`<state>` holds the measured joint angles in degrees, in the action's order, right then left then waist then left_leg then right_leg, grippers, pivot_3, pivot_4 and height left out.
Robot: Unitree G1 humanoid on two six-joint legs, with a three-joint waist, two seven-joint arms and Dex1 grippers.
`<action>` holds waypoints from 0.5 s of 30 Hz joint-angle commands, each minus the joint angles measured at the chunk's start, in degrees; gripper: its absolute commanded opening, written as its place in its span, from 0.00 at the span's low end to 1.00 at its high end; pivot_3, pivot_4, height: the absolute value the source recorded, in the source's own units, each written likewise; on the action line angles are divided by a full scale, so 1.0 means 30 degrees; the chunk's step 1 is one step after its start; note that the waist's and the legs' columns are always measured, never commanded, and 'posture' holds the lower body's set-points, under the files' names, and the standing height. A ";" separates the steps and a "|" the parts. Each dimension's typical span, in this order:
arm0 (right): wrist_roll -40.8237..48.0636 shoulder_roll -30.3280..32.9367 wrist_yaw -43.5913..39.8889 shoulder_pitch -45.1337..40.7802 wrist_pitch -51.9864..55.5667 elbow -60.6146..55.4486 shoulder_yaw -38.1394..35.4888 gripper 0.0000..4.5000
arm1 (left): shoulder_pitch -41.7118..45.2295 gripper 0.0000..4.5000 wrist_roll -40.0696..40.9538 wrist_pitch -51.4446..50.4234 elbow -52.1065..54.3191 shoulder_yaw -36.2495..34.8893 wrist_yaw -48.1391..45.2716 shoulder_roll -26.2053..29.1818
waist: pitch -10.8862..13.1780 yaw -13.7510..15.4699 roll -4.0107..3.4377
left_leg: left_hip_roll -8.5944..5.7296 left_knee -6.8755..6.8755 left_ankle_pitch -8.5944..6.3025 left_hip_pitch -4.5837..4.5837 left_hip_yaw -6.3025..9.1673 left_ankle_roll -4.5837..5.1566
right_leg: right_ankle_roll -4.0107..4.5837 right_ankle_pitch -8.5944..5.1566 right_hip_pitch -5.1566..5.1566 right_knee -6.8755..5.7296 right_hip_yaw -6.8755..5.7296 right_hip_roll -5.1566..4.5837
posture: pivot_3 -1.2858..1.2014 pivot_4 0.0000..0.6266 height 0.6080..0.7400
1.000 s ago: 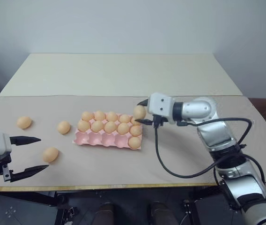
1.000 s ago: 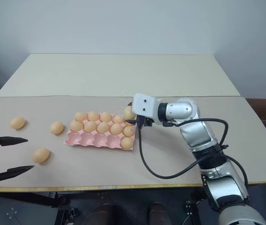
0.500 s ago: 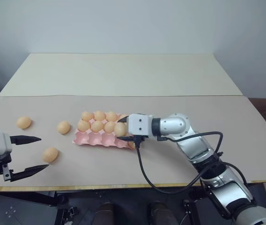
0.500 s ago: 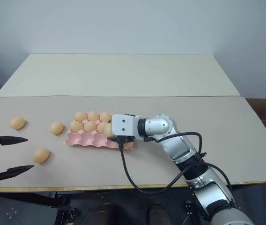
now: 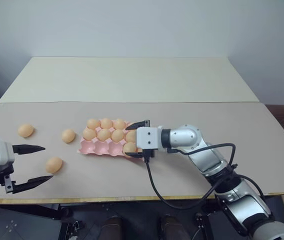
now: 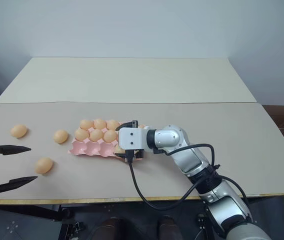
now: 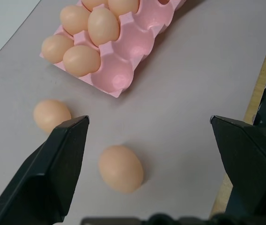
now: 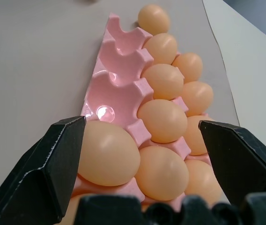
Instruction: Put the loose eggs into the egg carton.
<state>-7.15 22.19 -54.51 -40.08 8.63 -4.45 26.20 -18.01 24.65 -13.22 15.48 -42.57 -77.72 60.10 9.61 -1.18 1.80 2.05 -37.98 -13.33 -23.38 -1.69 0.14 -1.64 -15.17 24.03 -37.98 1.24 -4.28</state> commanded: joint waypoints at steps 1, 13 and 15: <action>0.0519 0.0402 -0.0118 -0.0055 0.0088 -0.1552 -0.0884 0.99 | 0.0188 1.00 -0.0046 0.0264 0.0136 -0.0068 0.0050 0.0186 | 0.0000 0.0003 0.0000 | 0.0000 0.0000 0.0000 -0.0001 0.0001 0.0000 | 0.0000 0.0000 0.0000 0.0000 0.0000 0.0000 | 0.52 0.24 1.00; 0.8443 0.6727 -0.6107 0.0996 0.5992 -0.7200 -0.5728 0.99 | -0.0282 1.00 -0.0384 0.0410 0.0090 -0.0340 0.0065 0.0061 | 0.0000 0.0136 0.0002 | 0.0003 0.0000 -0.0002 0.0008 0.0006 0.0002 | -0.0001 -0.0001 -0.0027 0.0032 -0.0005 -0.0008 | 0.52 0.24 1.00; 0.9407 0.8280 -0.7398 0.1725 0.5873 -0.7776 -0.6332 0.99 | -0.0386 1.00 -0.0450 0.0427 0.0147 -0.0391 0.0087 -0.0003 | 0.0000 0.0130 0.0003 | 0.0002 0.0000 -0.0002 0.0007 0.0005 0.0002 | -0.0001 -0.0001 -0.0032 0.0043 -0.0006 -0.0010 | 0.52 0.24 1.00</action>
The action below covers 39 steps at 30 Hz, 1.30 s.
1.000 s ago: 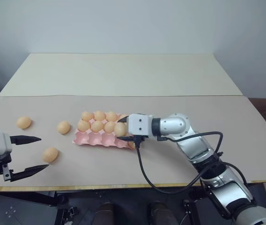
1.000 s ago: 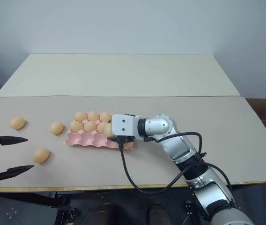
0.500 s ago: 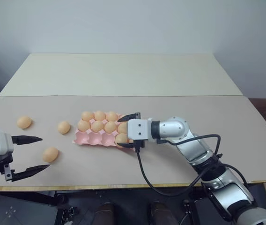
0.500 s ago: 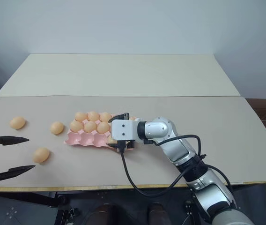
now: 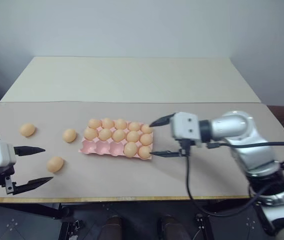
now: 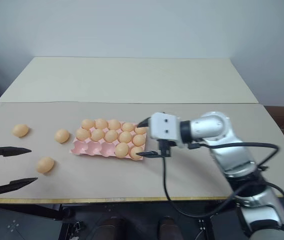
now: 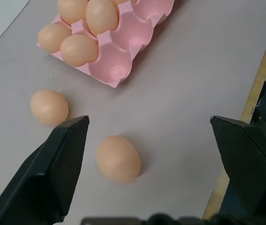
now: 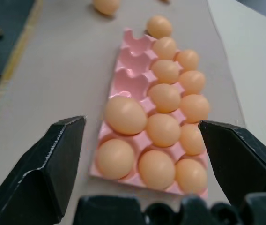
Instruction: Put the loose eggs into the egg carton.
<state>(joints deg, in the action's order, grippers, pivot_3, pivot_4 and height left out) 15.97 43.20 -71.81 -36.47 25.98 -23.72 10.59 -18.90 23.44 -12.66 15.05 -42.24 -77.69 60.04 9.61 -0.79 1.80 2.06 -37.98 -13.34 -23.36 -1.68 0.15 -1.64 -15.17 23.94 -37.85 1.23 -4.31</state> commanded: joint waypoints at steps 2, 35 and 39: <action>0.2144 0.2298 -0.2079 0.1117 0.0090 -0.1694 -0.1460 0.99 | -0.0208 1.00 -0.0164 0.0289 0.0334 -0.0520 0.0139 -0.0078 | -0.0002 0.0002 0.0002 | 0.0002 0.0000 0.0000 0.0010 0.0000 0.0000 | 0.0000 0.0000 -0.0006 -0.0003 0.0001 0.0001 | 0.52 0.24 1.00; 0.1848 0.2901 0.2320 0.2636 0.1716 -0.3360 -0.0891 0.99 | 0.3532 1.00 -0.3968 -0.1050 -0.4450 0.7540 0.6709 -0.2287 | -0.0010 0.0051 0.0013 | -0.0008 -0.0001 0.0001 0.0017 0.0002 0.0000 | 0.0000 0.0001 0.0007 -0.0038 0.0029 -0.0005 | 0.52 0.24 1.00; 0.1793 0.2896 0.2487 0.2506 0.1721 -0.3249 -0.0847 1.00 | 0.3726 0.84 -0.4125 -0.0812 -0.4823 0.7807 0.6932 -0.2368 | -0.0016 0.0074 0.0003 | -0.0019 -0.0001 0.0001 0.0041 0.0001 0.0001 | 0.0000 0.0001 -0.0018 -0.0039 0.0030 -0.0017 | 0.52 0.24 1.00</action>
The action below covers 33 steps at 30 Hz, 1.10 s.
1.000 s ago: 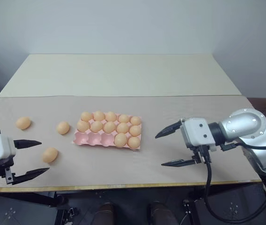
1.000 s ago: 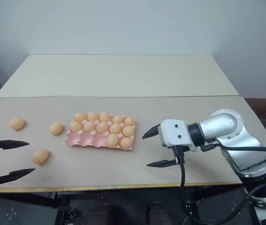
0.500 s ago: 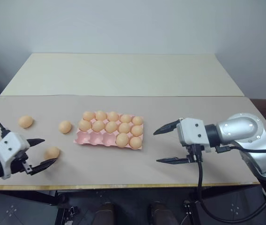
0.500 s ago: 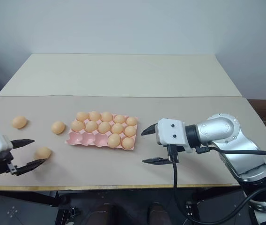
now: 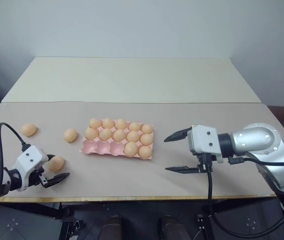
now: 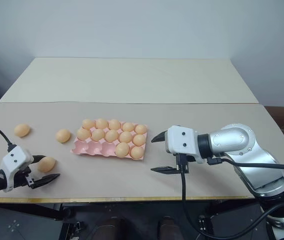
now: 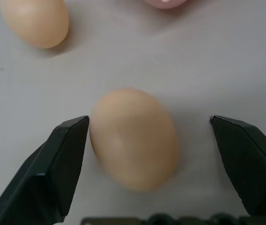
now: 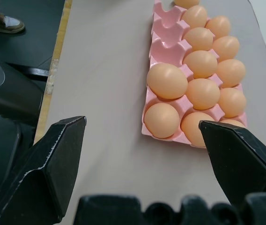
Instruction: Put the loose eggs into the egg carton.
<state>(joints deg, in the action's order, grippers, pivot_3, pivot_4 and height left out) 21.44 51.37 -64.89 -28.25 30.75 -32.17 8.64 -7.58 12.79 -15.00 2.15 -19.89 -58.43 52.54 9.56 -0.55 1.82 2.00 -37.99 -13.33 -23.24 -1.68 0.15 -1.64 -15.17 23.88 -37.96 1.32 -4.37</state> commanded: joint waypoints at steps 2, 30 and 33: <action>-0.0170 0.0205 0.0250 -0.0250 0.0054 -0.0370 -0.0143 1.00 | -0.0205 0.70 -0.0486 -0.0071 -0.0543 0.0416 0.0330 0.0238 | -0.0006 -0.0032 -0.0010 | 0.0005 0.0000 0.0000 0.0010 0.0001 0.0000 | 0.0000 0.0000 -0.0004 -0.0005 0.0000 0.0006 | 0.52 0.24 1.00; -0.0149 0.0021 0.2982 0.0100 0.1350 -0.2479 -0.1658 1.00 | 0.7694 0.40 0.5490 0.1940 -0.0293 0.3504 -0.4565 -0.3258 | -0.0017 -0.0011 -0.0019 | -0.0006 -0.0024 0.0002 -0.0071 0.0021 0.0003 | -0.0003 0.0001 0.0042 -0.0009 0.0001 0.0033 | 0.52 0.24 1.00; -0.0139 0.0052 0.3572 0.0430 0.1841 -0.3063 -0.1936 1.00 | 0.9248 0.40 0.4876 0.2560 -0.1718 0.4552 -0.5030 -0.3845 | -0.0018 -0.0009 -0.0018 | -0.0010 -0.0038 0.0002 -0.0067 0.0021 0.0004 | -0.0003 0.0001 0.0026 -0.0009 -0.0002 0.0030 | 0.52 0.24 1.00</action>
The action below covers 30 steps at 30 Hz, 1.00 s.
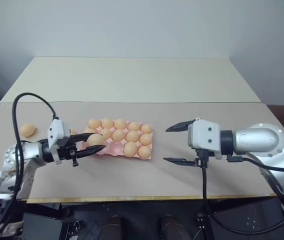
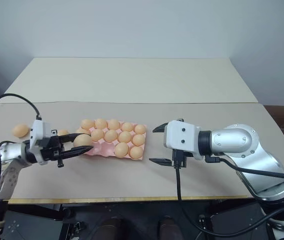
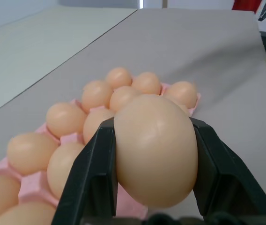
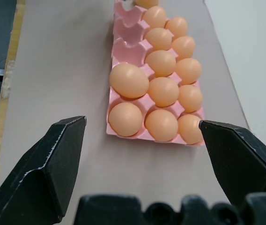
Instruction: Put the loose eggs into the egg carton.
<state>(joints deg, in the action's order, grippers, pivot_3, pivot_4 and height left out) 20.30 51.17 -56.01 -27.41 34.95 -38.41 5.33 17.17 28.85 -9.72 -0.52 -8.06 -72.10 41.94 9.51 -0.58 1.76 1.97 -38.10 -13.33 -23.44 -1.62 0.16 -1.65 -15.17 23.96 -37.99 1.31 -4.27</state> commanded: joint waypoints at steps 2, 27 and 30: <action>0.0269 0.0154 0.0953 0.0352 0.0685 -0.1258 -0.0956 1.00 | 0.1725 0.40 -0.0742 0.1056 -0.1546 0.1075 -0.0875 -0.0492 | 0.0000 -0.0005 0.0001 | -0.0003 -0.0007 0.0000 -0.0001 0.0001 -0.0001 | 0.0000 0.0000 -0.0006 -0.0001 -0.0001 0.0000 | 0.52 0.24 1.00; 0.0494 0.0294 0.1878 0.1168 0.0781 -0.1547 -0.1319 1.00 | 0.1701 0.80 -0.0298 0.1212 -0.0842 -0.0679 -0.1933 0.1234 | 0.0000 -0.0127 0.0002 | 0.0017 -0.0037 0.0000 -0.0027 0.0036 0.0002 | -0.0002 0.0000 0.0005 -0.0005 -0.0014 0.0017 | 0.52 0.24 1.00; 0.0722 0.0319 0.1415 0.0950 0.0476 -0.1184 -0.1294 1.00 | -0.0039 0.80 -0.0221 0.1040 0.0073 -0.2004 -0.1925 0.2781 | 0.0001 -0.0188 0.0001 | 0.0029 -0.0033 0.0000 -0.0023 0.0045 0.0003 | -0.0002 -0.0001 0.0018 -0.0005 -0.0001 0.0019 | 0.52 0.24 1.00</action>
<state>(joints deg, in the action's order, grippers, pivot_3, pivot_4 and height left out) 21.65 51.71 -50.98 -23.63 38.26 -41.61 3.17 17.58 27.16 -6.42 -2.98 -10.90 -77.78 48.62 9.51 -1.15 1.77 2.07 -38.19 -13.33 -23.51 -1.47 0.17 -1.66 -15.17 24.02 -38.00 1.30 -4.22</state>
